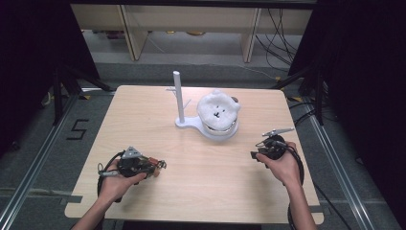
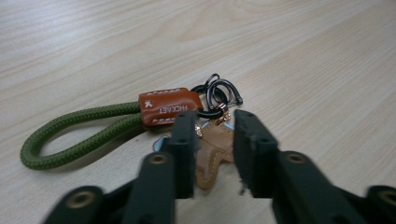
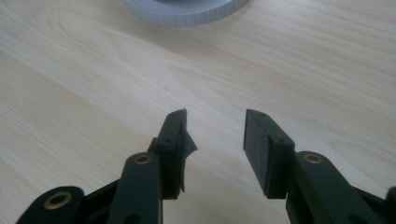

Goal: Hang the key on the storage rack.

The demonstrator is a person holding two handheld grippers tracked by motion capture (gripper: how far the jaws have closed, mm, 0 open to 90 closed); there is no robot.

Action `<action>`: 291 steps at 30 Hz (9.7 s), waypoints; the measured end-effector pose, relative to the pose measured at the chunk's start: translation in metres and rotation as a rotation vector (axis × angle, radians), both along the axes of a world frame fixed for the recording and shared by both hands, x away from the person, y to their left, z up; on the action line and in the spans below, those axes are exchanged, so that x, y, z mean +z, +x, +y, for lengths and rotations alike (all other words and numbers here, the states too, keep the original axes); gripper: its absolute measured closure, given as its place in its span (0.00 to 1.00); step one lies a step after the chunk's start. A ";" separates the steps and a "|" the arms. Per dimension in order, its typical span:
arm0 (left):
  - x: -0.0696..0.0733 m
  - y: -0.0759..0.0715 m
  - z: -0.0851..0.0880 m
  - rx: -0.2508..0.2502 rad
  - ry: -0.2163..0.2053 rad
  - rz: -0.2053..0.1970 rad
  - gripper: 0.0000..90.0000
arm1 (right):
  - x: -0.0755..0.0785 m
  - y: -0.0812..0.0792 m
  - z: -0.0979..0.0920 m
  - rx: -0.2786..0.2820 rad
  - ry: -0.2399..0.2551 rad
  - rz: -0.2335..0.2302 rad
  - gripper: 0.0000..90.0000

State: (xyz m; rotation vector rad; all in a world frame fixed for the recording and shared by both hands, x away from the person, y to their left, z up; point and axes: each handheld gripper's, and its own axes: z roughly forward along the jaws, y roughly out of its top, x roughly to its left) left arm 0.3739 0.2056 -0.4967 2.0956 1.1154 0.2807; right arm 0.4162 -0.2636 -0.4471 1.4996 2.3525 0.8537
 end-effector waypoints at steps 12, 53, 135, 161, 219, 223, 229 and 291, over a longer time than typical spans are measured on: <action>-0.002 0.010 -0.020 -0.005 0.045 0.037 0.99 | 0.001 0.000 -0.001 -0.001 0.006 0.004 0.67; -0.004 0.018 -0.021 -0.041 0.101 0.066 0.99 | 0.000 -0.002 -0.004 0.004 0.024 0.013 0.65; 0.013 0.042 -0.009 0.169 0.289 0.358 0.65 | -0.001 -0.004 -0.014 0.012 0.013 0.029 0.62; 0.015 0.036 -0.009 -0.044 0.369 0.283 0.76 | -0.002 -0.006 -0.017 0.008 0.015 0.027 0.61; 0.063 0.026 -0.011 0.049 -0.071 -0.406 0.76 | -0.022 -0.022 -0.016 -0.054 0.109 -0.184 0.60; 0.064 0.026 -0.014 0.055 -0.086 -0.433 0.76 | -0.025 -0.024 -0.016 -0.066 0.116 -0.201 0.59; 0.067 0.028 -0.016 0.065 -0.113 -0.471 0.76 | -0.029 -0.025 -0.016 -0.067 0.125 -0.229 0.59; 0.085 0.097 -0.029 0.043 -0.189 -0.573 0.76 | -0.033 -0.030 -0.016 -0.105 0.169 -0.259 0.58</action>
